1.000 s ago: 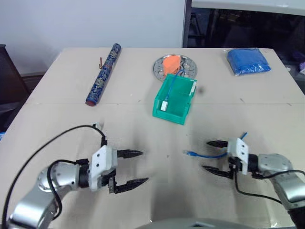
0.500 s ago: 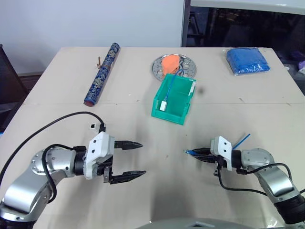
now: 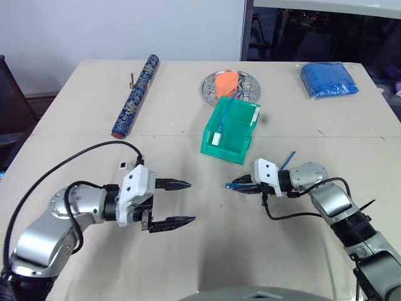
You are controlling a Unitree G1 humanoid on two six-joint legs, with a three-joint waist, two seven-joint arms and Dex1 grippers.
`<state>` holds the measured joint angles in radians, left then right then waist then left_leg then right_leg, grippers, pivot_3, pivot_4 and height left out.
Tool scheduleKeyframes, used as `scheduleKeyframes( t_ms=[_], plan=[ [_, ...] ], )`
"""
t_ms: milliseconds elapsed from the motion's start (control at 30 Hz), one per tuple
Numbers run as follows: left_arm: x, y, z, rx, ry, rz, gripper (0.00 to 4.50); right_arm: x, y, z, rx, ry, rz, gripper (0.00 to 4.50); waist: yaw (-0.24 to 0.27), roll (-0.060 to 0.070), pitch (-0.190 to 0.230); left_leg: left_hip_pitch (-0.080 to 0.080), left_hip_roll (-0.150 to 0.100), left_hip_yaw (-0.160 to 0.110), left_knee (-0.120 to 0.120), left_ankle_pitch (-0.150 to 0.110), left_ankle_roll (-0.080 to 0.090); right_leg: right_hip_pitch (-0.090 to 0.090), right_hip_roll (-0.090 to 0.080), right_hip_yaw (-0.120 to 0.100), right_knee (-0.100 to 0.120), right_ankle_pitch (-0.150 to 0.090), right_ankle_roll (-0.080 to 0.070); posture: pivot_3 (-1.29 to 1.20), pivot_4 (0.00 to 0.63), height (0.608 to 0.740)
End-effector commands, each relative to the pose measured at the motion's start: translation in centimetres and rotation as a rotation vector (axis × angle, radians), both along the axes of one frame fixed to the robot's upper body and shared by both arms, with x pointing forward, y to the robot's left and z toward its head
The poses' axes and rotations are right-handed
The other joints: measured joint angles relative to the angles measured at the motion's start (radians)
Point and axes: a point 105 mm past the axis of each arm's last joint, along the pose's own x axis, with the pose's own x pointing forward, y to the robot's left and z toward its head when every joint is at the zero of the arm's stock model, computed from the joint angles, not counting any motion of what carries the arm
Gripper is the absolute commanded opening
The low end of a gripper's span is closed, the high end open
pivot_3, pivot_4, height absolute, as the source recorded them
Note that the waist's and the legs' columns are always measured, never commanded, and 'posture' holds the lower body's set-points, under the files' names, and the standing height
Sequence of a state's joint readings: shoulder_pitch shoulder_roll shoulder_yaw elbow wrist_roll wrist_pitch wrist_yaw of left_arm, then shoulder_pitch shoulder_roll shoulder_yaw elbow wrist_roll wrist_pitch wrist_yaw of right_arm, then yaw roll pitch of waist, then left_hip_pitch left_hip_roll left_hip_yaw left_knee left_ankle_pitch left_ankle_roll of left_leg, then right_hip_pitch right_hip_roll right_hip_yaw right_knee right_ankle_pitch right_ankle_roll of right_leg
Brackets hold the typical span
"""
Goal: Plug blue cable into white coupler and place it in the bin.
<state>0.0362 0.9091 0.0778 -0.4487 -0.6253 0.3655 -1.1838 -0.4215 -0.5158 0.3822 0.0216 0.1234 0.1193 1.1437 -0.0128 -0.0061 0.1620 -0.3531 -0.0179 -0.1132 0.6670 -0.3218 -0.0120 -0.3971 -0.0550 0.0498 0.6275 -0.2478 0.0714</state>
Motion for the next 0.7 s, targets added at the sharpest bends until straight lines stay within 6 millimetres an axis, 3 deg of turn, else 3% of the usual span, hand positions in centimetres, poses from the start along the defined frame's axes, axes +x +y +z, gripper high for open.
scheduleKeyframes(
  t_ms=[33, 100, 133, 167, 300, 433, 567, 700],
  plan=[
    [1.3, -0.7, -0.3, 0.004, -0.034, -0.019, 4.09, 0.6, -1.6, 2.3, 0.095, -0.066, -0.084, 2.88, 0.002, 0.0, 0.0, -0.001, 0.0, -0.001, 0.0, 0.0, 0.0, -0.001, 0.0, 0.0, 0.0, 0.0, 0.0, 0.0, 0.15, 0.74],
    [2.7, -1.5, -0.3, -0.016, -0.055, -0.015, 4.09, 0.8, -3.1, 3.4, 0.161, -0.11, -0.184, 3.96, 0.002, 0.0, 0.0, -0.005, -0.002, -0.002, 0.002, 0.0, 0.0, -0.005, -0.001, -0.002, 0.001, 0.0, 0.0, 0.0, 0.15, 0.74],
    [3.3, -1.8, -0.4, -0.02, -0.057, -0.014, 4.09, 0.5, -3.9, 3.8, 0.191, -0.112, -0.227, 4.35, 0.004, -0.001, -0.001, -0.008, -0.002, -0.003, 0.003, 0.0, 0.0, -0.006, -0.001, -0.002, 0.002, 0.0, 0.0, 0.0, 0.15, 0.74],
    [3.9, -2.1, -0.7, -0.008, -0.065, -0.015, 4.09, -0.2, -5.0, 4.0, 0.221, -0.103, -0.271, 4.44, 0.005, -0.002, -0.001, -0.01, -0.003, -0.003, 0.003, 0.0, 0.0, -0.009, -0.002, -0.002, 0.005, 0.0, 0.0, 0.0, 0.15, 0.74],
    [4.9, -2.6, -2.2, 0.039, -0.054, -0.073, 4.09, -3.1, -8.3, 4.2, 0.316, -0.045, -0.433, 4.44, 0.005, -0.004, -0.003, -0.01, -0.006, -0.001, 0.003, 0.0, 0.0, -0.012, -0.006, -0.004, 0.011, 0.0, 0.0, 0.0, 0.15, 0.74],
    [6.7, -3.0, -5.1, 0.13, -0.07, -0.105, 4.09, -6.7, -11.6, 2.9, 0.342, 0.018, -0.578, 4.44, 0.0, -0.005, -0.003, -0.008, -0.006, 0.001, 0.004, 0.0, 0.0, -0.012, -0.006, -0.003, 0.012, 0.0, 0.0, 0.0, 0.15, 0.74],
    [8.2, -3.9, -6.7, 0.192, -0.145, -0.112, 4.09, -8.2, -12.5, 2.0, 0.331, 0.052, -0.637, 4.44, -0.002, -0.007, -0.004, -0.006, -0.006, 0.003, 0.007, -0.001, 0.004, -0.01, -0.006, -0.002, 0.015, 0.001, 0.001, 0.0, 0.15, 0.74],
    [8.9, -4.9, -7.2, 0.195, -0.176, -0.15, 4.09, -8.2, -12.6, 1.7, 0.331, 0.04, -0.67, 4.44, -0.001, -0.007, -0.004, 0.01, -0.006, 0.003, 0.008, -0.001, 0.005, 0.008, -0.005, -0.001, 0.014, 0.0, 0.002, 0.0, 0.15, 0.74]
  ],
)
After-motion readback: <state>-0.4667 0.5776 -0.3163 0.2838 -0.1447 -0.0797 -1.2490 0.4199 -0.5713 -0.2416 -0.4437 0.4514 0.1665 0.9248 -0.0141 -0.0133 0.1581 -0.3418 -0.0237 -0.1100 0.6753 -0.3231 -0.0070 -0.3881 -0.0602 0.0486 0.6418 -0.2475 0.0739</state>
